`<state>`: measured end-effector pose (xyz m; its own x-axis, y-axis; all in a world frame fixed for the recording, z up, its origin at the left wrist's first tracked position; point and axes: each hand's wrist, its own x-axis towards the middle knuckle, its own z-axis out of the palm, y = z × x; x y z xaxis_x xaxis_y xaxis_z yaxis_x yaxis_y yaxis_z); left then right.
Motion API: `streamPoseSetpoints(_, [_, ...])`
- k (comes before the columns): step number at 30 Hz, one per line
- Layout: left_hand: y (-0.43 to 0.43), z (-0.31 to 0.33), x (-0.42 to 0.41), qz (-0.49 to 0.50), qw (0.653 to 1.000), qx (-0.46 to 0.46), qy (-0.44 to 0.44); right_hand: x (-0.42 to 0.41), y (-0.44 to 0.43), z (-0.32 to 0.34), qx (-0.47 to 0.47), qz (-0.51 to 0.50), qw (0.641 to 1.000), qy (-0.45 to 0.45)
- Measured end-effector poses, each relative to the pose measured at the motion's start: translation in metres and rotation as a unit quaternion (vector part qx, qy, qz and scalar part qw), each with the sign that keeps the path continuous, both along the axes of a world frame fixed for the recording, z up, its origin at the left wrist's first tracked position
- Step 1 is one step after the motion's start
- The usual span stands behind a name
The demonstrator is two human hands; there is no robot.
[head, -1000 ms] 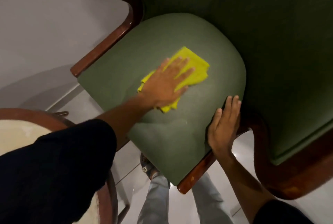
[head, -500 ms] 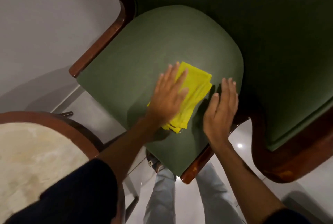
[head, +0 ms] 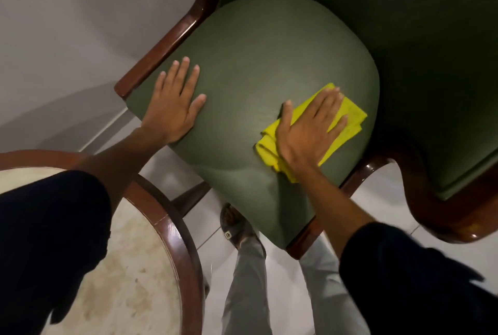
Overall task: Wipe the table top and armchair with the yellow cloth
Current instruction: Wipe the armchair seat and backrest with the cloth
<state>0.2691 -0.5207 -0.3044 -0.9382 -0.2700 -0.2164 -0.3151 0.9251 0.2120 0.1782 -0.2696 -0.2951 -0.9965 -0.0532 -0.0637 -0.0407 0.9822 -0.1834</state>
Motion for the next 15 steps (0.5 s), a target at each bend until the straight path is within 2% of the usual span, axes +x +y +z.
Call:
streamPoseSetpoints(2, [0.002, -0.002, 0.000, -0.006, 1.000, 0.001, 0.013, 0.047, -0.020, -0.002, 0.009, 0.104, 0.995, 0.001])
streamPoseSetpoints(5, [-0.001, -0.005, 0.001, -0.008, 1.000, 0.005, 0.015, 0.108, -0.016, -0.006, 0.007, 0.330, 0.944, 0.003])
streamPoseSetpoints(7, [-0.003, -0.006, 0.001, -0.012, 1.000, 0.006, 0.015, 0.111, 0.012, -0.011, 0.012, 0.380, 0.925, 0.015])
streamPoseSetpoints(8, [-0.003, -0.006, 0.001, -0.012, 1.000, 0.007, 0.013, 0.107, 0.027, -0.013, 0.019, 0.356, 0.934, 0.022])
streamPoseSetpoints(11, [-0.001, -0.003, 0.000, -0.005, 1.000, 0.012, 0.007, 0.079, 0.059, -0.007, 0.049, 0.188, 0.981, 0.012])
streamPoseSetpoints(15, [0.002, 0.002, -0.001, 0.001, 1.000, 0.011, 0.000, 0.040, 0.057, -0.001, 0.015, 0.070, 0.997, -0.002])
